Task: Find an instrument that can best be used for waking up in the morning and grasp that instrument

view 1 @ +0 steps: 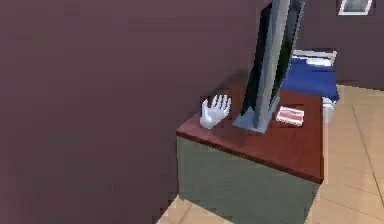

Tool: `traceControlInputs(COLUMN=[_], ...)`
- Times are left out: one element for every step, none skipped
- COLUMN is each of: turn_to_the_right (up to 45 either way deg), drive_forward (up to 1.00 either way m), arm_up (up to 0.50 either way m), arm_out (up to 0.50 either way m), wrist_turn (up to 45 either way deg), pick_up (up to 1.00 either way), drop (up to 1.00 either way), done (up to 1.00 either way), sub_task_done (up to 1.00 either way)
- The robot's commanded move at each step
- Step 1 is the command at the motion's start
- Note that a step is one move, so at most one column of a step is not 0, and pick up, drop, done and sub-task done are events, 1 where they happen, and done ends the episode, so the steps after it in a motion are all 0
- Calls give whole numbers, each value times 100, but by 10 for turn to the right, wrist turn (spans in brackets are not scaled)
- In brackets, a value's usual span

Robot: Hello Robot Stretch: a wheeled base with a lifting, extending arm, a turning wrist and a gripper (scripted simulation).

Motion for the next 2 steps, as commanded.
traceControlInputs(turn_to_the_right=[450, 450], drive_forward=[0, 0], arm_up=[0, 0], arm_out=[0, 0], wrist_turn=[0, 0], pick_up=[0, 0], drop=[0, 0], done=[0, 0], sub_task_done=[0, 0])
